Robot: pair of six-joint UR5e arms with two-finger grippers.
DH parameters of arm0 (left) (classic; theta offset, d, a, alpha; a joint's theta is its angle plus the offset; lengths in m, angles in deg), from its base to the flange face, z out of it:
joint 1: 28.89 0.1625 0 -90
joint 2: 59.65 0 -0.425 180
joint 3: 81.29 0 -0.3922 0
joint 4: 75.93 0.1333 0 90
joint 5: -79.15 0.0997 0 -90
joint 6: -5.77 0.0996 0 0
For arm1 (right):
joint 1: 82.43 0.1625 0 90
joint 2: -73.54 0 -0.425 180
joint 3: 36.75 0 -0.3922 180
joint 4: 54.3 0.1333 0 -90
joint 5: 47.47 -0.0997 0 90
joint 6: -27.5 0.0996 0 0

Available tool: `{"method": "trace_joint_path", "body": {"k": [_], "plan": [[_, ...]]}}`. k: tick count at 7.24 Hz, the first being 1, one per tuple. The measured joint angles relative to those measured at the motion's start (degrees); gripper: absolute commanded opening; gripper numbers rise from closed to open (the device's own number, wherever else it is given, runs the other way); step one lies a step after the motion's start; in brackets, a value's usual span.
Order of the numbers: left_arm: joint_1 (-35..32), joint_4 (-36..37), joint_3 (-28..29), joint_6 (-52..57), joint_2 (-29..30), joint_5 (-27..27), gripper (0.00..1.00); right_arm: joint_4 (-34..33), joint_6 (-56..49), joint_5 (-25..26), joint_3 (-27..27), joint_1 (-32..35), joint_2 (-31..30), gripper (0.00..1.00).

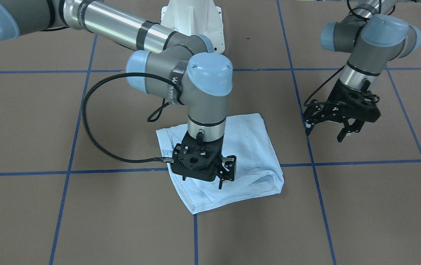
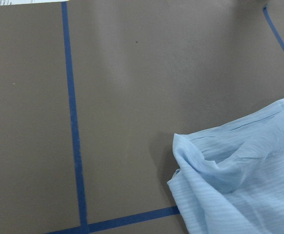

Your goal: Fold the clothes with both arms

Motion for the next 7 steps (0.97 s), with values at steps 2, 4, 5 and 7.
{"method": "trace_joint_path", "body": {"k": [2,4,5,7], "plan": [[-8.90,-0.02,-3.99,15.33,-9.74,-7.49,1.00,-3.03,-20.41,-10.46,-14.07,10.27,-15.46,1.00],[-19.85,0.02,-3.59,31.60,-17.91,-15.52,1.00,-3.73,-45.89,-21.02,-22.03,24.06,-30.95,1.00],[-24.80,-0.06,-2.28,35.78,-21.93,-20.96,1.00,-3.87,-55.90,-24.62,-23.04,29.83,-36.37,1.00],[-32.01,0.65,0.59,38.29,-26.26,-27.33,1.00,-3.71,-65.46,-29.46,-23.75,38.32,-45.85,1.00]]}}
